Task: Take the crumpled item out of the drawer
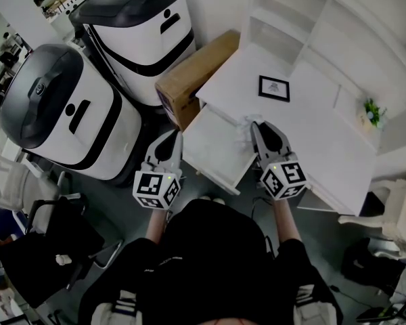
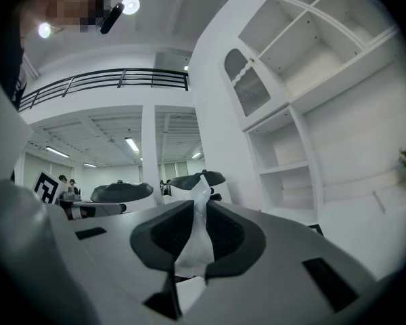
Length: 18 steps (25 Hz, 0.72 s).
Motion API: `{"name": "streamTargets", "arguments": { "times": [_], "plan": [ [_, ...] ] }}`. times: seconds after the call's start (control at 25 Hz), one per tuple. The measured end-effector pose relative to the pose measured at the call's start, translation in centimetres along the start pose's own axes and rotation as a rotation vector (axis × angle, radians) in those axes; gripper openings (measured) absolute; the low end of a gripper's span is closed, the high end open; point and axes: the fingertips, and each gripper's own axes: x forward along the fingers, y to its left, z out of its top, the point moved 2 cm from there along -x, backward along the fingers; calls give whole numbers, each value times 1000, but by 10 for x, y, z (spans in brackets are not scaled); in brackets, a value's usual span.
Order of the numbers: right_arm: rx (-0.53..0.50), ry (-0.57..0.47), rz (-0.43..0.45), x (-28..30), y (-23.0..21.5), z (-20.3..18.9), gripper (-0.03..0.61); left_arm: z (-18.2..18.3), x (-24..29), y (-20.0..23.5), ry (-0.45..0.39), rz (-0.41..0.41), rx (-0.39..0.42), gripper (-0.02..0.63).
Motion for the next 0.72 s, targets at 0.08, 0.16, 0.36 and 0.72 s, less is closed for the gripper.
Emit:
{"name": "streamTargets", "arguments": {
  "times": [0.08, 0.16, 0.36, 0.72],
  "plan": [
    [-5, -2, -4, 0, -1, 1, 46, 1, 1, 0, 1, -2, 2, -2],
    [-16, -2, -5, 1, 0, 2, 46, 1, 2, 0, 3, -5, 5, -2],
    [-36, -4, -9, 3, 0, 5, 46, 1, 3, 3, 5, -3, 7, -2],
    [-51, -7, -13, 5, 1, 6, 46, 2, 6, 6, 7, 1, 10, -2]
  ]
}}
